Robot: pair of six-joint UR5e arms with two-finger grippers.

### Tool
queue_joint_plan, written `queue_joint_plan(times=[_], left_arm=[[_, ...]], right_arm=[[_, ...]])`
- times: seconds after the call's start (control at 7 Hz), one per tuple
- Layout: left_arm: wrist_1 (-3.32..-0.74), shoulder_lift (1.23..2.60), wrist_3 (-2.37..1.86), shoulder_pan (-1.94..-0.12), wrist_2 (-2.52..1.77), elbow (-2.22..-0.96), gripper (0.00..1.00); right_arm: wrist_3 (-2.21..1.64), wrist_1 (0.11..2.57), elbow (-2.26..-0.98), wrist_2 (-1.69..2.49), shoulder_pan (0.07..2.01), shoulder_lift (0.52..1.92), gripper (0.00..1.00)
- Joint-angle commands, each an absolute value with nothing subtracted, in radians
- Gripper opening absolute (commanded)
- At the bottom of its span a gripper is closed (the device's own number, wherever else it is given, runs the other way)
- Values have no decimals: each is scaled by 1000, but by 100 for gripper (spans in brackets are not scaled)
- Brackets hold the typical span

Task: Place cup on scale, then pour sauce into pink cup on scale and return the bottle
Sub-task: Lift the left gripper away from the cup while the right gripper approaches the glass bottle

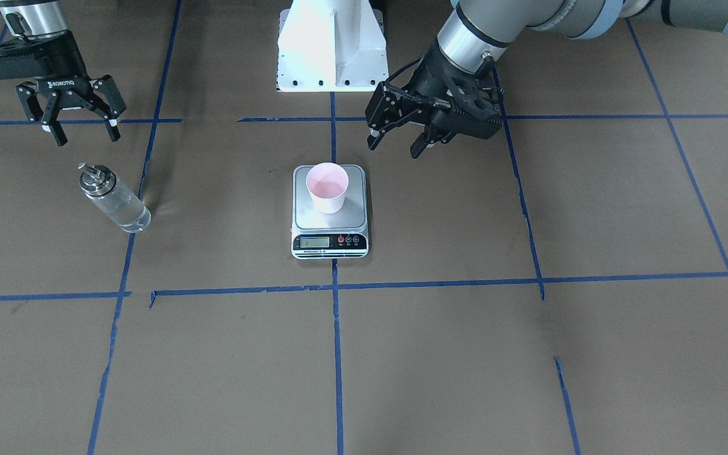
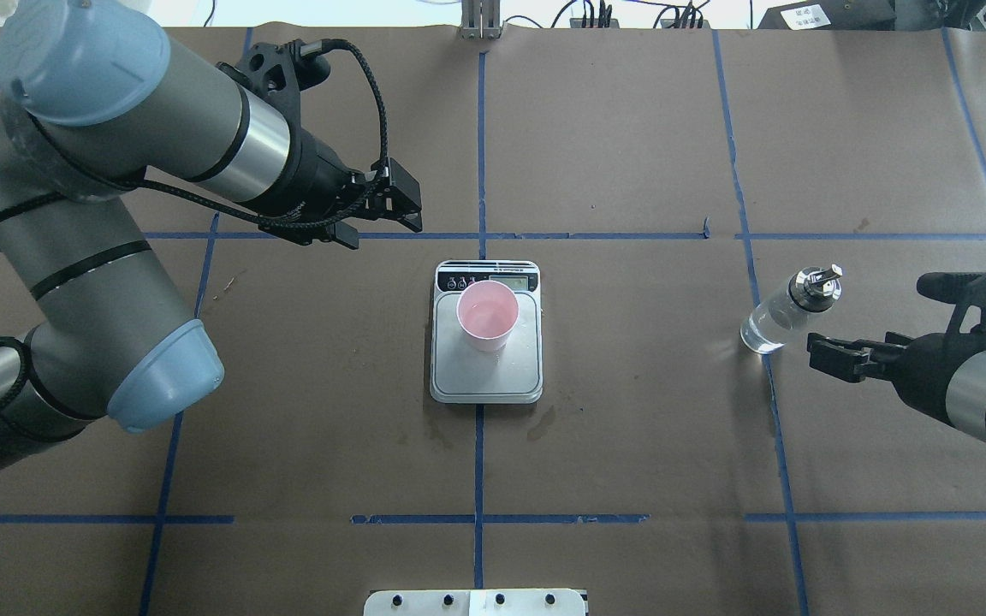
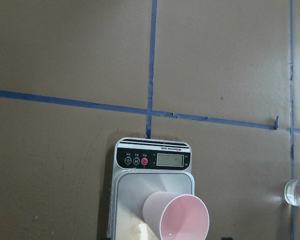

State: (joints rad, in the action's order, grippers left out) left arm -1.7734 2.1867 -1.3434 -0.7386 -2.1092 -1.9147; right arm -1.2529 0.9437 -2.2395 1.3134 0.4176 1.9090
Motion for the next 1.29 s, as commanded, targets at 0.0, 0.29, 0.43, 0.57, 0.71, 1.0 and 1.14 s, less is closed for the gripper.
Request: queue_joint_plan(times=[0.0,0.29,0.43,0.57,0.71,1.0,1.14], left_arm=[[-1772,2186,-1344,-738,-2109,-1922,79],[-1775,2174,-1335,-748,-2109,-1921,79],[-1779,2163,-1335,-767,-2109,-1921,79],[-1779,2161,-1332,-770,-2109,-1919,79],[-1776,2161,-1313,-775,-2109,-1919,79],[-1776,2163,-1302,-784,-2109,-1917,80],[-1776,2163,-1302,-791,-2109,-1919,80]], right_arm=[[-1325,933,-2183,1048,252,1893,100],[-1398,876,-2123,786,125,1879,99],[-1454,862,-2053,684,88,1862,99],[-1472,848,-2021,617,77,1818,99],[-1474,845,-2005,554,78,1806,99],[-1473,844,-1959,531,80,1805,98],[-1471,845,-1930,531,77,1799,99]])
